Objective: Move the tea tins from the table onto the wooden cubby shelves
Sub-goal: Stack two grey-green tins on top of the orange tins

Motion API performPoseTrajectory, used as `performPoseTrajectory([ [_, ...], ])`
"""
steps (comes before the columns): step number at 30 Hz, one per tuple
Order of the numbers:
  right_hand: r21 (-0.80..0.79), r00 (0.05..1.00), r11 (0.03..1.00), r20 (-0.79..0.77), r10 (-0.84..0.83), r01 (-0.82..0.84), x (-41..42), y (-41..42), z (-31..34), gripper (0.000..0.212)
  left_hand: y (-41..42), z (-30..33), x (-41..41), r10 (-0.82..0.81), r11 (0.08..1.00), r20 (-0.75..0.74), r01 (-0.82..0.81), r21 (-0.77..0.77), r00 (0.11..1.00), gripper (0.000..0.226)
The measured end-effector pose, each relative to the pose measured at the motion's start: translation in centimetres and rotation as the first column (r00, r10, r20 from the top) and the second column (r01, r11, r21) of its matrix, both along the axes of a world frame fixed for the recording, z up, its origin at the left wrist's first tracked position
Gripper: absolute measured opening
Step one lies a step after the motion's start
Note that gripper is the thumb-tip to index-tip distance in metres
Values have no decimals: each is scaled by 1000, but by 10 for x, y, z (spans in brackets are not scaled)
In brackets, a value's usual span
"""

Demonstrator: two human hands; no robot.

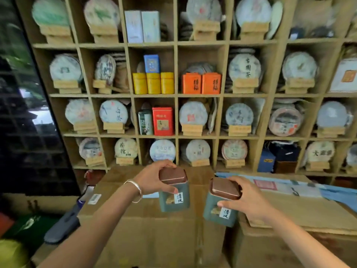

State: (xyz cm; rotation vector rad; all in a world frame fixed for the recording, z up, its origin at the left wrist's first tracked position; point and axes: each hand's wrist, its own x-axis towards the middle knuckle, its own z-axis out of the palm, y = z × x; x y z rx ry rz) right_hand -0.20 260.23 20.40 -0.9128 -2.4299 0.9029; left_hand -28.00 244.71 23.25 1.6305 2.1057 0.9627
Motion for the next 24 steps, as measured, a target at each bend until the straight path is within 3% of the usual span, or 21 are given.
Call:
performPoseTrajectory([
  [11, 55, 979, 996, -186, 83, -74, -131, 182, 125, 62, 161, 132, -122, 16, 981, -23, -11, 192, 1000, 65],
  [16, 127, 957, 989, -270, 105, -73, -177, 242, 215, 69, 232, 217, -165, -69, 966, -75, 85, 246, 995, 67],
  [24, 317, 972, 947, -234, 27, 50, -230, 301, 345, 62, 321, 347, -202, -191, 962, -254, 231, 142, 948, 62],
])
